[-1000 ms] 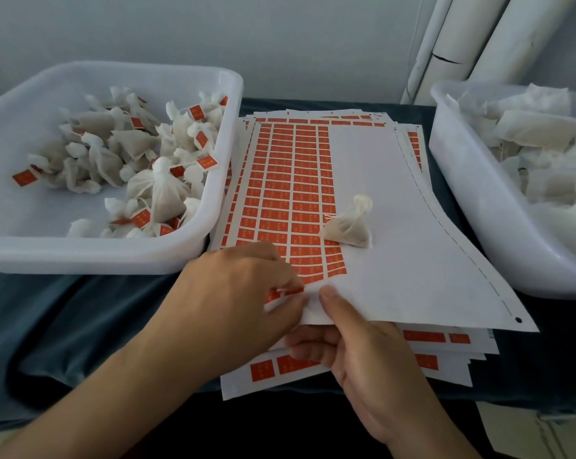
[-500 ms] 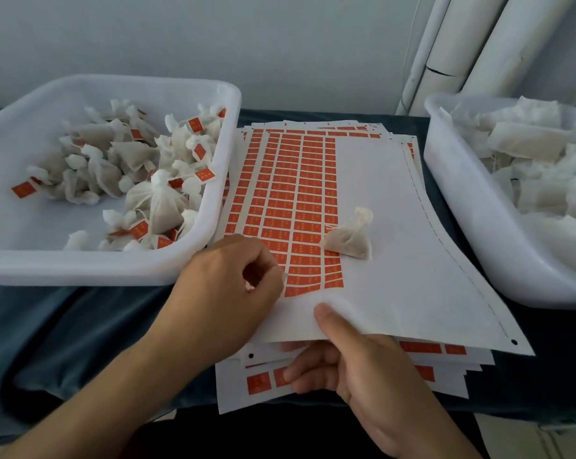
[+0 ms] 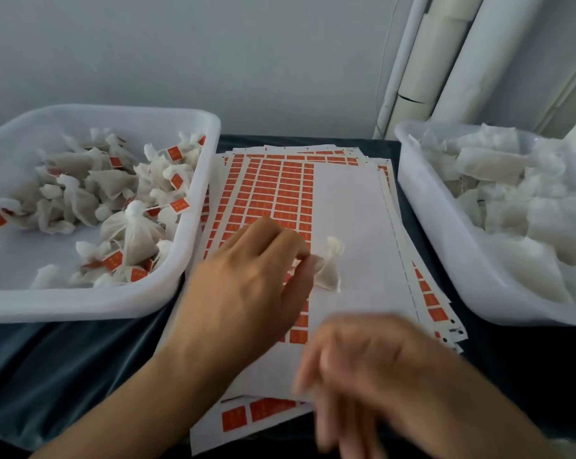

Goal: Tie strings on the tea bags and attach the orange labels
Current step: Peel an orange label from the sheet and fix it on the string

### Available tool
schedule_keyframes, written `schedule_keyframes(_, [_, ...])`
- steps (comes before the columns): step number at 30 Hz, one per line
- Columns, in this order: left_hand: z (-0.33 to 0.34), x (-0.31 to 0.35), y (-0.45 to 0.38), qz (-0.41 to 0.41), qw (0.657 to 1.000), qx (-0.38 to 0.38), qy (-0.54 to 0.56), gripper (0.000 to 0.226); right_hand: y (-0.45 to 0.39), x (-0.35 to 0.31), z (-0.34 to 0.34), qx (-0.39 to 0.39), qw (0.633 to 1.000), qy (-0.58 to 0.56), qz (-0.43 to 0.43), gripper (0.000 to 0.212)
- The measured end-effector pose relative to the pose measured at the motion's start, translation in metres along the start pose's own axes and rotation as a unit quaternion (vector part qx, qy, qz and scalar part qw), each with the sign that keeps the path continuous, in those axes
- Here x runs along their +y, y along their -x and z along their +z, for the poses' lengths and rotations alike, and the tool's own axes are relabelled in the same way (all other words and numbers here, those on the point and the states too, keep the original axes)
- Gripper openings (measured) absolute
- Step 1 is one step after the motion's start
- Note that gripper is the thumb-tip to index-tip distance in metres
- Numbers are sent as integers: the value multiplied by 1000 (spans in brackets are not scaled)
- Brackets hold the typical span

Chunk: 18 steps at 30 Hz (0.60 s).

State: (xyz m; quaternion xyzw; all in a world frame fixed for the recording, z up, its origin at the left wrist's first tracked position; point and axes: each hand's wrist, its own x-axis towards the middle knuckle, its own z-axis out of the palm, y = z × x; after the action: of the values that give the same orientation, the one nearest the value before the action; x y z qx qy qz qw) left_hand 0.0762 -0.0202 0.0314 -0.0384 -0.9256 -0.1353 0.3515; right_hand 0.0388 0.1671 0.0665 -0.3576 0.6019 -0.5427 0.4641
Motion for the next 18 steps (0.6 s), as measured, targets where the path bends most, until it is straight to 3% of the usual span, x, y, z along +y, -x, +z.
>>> schedule_keyframes(1, [4, 0, -6, -3, 1000, -1, 1, 14, -3, -3, -11, 72, 997, 2, -33, 37])
schedule_keyframes(3, [11, 1, -20, -33, 999, -22, -4, 23, -19, -3, -41, 259, 957, 112, -71, 38])
schedule_keyframes(4, [15, 2, -27, -51, 998, -35, -9, 30, -29, -7, -54, 298, 939, 163, -63, 37])
schedule_keyframes(7, [30, 2, -46, -74, 996, -55, -11, 32, -62, -8, -80, 313, 927, 203, -49, 24])
schedule_keyframes(13, [55, -12, -71, -100, 994, -40, -4, 30, -99, 7, -114, 385, 868, 285, -135, 23])
schedule_keyframes(18, [69, -27, -61, -157, 979, -99, 87, 37, -114, 28, -131, 433, 819, 326, -187, 20])
